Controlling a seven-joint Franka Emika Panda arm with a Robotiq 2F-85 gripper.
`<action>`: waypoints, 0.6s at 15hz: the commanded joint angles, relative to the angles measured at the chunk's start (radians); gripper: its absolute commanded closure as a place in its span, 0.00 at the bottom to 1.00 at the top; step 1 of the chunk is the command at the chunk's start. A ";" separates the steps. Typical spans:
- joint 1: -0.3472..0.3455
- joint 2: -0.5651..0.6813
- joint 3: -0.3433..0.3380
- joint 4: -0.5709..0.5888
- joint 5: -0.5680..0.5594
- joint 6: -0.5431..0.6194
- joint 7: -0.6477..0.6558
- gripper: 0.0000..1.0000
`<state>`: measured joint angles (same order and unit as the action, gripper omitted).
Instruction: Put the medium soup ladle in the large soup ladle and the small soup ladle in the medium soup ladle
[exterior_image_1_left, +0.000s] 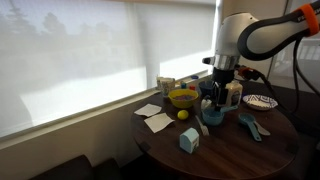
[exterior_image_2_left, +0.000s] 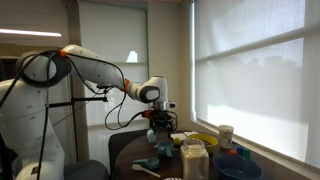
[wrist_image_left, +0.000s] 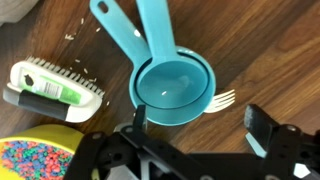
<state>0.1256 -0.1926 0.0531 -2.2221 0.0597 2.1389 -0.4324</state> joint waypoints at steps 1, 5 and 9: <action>-0.012 -0.091 0.012 -0.062 0.007 -0.085 0.190 0.00; -0.038 -0.177 0.011 -0.147 -0.002 -0.144 0.381 0.00; -0.057 -0.253 0.011 -0.227 0.021 -0.172 0.520 0.00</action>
<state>0.0858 -0.3607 0.0551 -2.3755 0.0608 1.9865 -0.0065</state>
